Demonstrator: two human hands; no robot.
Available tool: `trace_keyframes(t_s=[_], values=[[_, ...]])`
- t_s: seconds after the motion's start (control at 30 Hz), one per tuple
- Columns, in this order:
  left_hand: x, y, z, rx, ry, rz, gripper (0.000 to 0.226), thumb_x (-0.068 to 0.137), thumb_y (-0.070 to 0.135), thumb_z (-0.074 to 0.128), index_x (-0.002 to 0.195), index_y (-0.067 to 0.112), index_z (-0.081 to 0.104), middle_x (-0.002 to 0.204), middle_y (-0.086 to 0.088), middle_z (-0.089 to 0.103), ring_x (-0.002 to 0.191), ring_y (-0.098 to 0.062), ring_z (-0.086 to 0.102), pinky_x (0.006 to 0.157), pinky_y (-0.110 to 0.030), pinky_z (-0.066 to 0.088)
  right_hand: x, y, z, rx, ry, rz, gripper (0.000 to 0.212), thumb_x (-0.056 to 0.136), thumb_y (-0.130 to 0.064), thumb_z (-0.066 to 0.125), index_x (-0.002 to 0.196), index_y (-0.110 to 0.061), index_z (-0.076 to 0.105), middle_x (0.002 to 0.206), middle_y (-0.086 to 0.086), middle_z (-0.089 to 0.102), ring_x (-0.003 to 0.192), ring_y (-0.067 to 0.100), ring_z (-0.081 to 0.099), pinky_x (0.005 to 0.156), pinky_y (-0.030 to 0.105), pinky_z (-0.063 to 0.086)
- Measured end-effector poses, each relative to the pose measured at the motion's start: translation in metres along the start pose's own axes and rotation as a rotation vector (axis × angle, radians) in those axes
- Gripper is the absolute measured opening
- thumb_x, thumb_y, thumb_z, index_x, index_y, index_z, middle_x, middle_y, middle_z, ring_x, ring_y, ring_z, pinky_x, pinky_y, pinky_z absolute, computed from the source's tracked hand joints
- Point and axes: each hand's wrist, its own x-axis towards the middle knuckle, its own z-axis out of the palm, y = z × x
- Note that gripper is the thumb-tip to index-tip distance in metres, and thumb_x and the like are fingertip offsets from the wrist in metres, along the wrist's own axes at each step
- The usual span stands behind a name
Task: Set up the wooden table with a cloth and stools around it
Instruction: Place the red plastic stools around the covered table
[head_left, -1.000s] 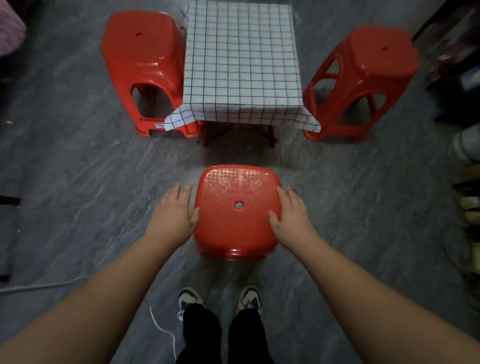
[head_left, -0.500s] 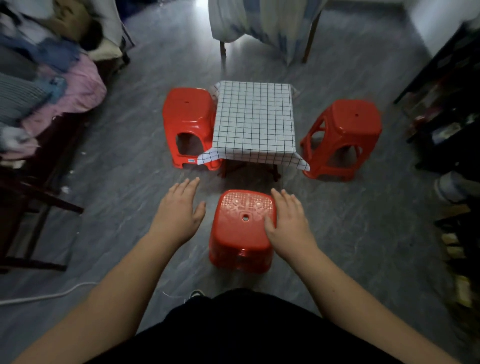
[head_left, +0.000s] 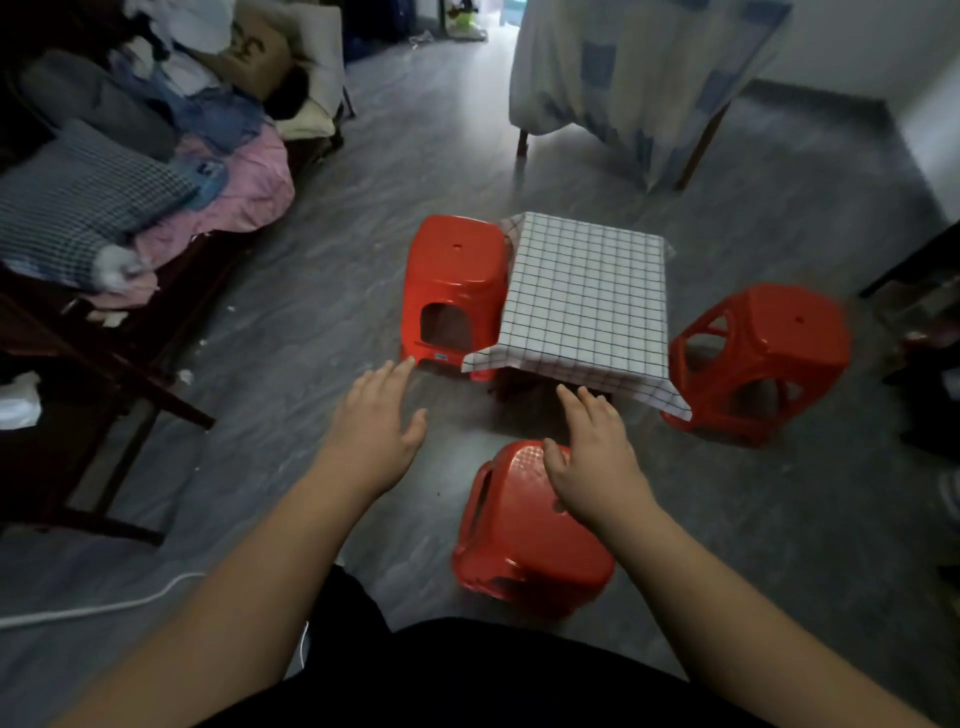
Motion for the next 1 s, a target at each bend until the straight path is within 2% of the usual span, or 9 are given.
trace_keyframes(t_s=[0.23,0.33,0.5,0.67,0.77,0.87,1.0], values=[[0.076,-0.129,-0.067,-0.023,-0.034,0.002,0.070,0.088,0.041,0.046,0.152,0.015,0.031,0.155,-0.018,0.035,0.143,-0.036,0.032,0.119,-0.046,0.025,0.101,-0.141,0.057,-0.005,-0.015,0.009,0.069,0.094,-0.032,0.057,0.155,-0.021,0.028,0.162,0.008,0.026,0.150,0.027,0.016,0.121,0.042,0.018],[0.109,-0.183,-0.102,0.011,-0.078,0.023,0.072,0.088,0.045,0.040,0.154,0.017,0.028,0.157,-0.016,0.032,0.144,-0.034,0.029,0.119,-0.046,0.025,0.140,-0.207,0.072,0.046,0.009,0.023,0.069,0.093,-0.032,0.057,0.155,-0.021,0.029,0.160,0.008,0.028,0.149,0.026,0.017,0.121,0.042,0.019],[0.174,-0.254,-0.155,0.009,-0.091,-0.018,0.068,0.094,0.040,0.048,0.154,0.017,0.026,0.157,-0.016,0.031,0.144,-0.033,0.029,0.119,-0.047,0.024,0.193,-0.281,0.087,0.102,0.013,0.032,0.067,0.094,-0.031,0.052,0.156,-0.024,0.028,0.163,0.005,0.024,0.151,0.022,0.014,0.122,0.041,0.016],[0.230,-0.277,-0.178,0.002,-0.125,0.010,0.067,0.096,0.035,0.054,0.154,0.016,0.026,0.158,-0.016,0.030,0.146,-0.032,0.027,0.121,-0.041,0.018,0.242,-0.303,0.093,0.076,0.020,0.085,0.067,0.095,-0.033,0.054,0.155,-0.024,0.028,0.163,0.005,0.024,0.150,0.025,0.015,0.123,0.041,0.015],[0.269,-0.282,-0.182,0.048,-0.159,0.029,0.068,0.095,0.039,0.052,0.154,0.019,0.025,0.158,-0.014,0.030,0.145,-0.032,0.027,0.120,-0.045,0.022,0.275,-0.306,0.094,0.050,0.045,0.104,0.067,0.094,-0.034,0.054,0.155,-0.022,0.029,0.162,0.008,0.026,0.150,0.028,0.017,0.123,0.043,0.015],[0.320,-0.284,-0.180,0.140,-0.166,0.108,0.071,0.090,0.048,0.040,0.153,0.018,0.029,0.156,-0.016,0.034,0.143,-0.035,0.032,0.117,-0.049,0.028,0.317,-0.307,0.096,0.044,0.075,0.124,0.067,0.095,-0.035,0.054,0.155,-0.021,0.029,0.161,0.009,0.027,0.149,0.030,0.017,0.122,0.046,0.018],[0.408,-0.283,-0.168,0.248,-0.182,0.191,0.071,0.090,0.044,0.047,0.153,0.018,0.028,0.155,-0.017,0.034,0.141,-0.037,0.034,0.114,-0.051,0.031,0.391,-0.300,0.108,0.035,0.093,0.158,0.068,0.094,-0.038,0.054,0.155,-0.023,0.028,0.162,0.008,0.025,0.150,0.029,0.015,0.120,0.046,0.019]])
